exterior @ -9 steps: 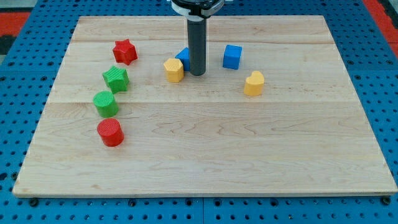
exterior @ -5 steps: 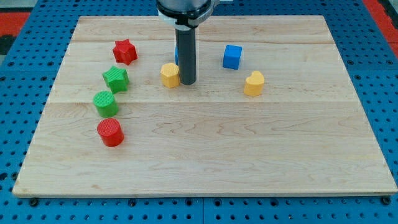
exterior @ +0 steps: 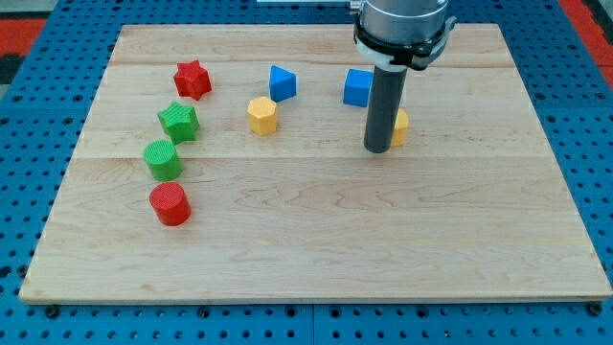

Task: Move the yellow heart to the bottom right of the blue triangle

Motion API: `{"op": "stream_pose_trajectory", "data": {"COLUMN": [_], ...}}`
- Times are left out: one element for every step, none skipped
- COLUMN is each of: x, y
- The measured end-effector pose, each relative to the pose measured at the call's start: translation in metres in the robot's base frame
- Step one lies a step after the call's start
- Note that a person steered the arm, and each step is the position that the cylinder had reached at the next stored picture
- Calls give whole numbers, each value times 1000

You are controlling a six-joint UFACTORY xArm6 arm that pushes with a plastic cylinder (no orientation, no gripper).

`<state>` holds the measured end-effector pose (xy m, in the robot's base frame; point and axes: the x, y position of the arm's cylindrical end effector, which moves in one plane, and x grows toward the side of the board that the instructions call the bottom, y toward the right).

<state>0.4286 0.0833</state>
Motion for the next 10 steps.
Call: {"op": "stream_pose_trajectory", "data": {"x": [0, 1, 1, 0, -1, -1, 0, -26, -44, -47], "y": [0, 7, 42, 60, 60, 60, 63, 107, 107, 35]}}
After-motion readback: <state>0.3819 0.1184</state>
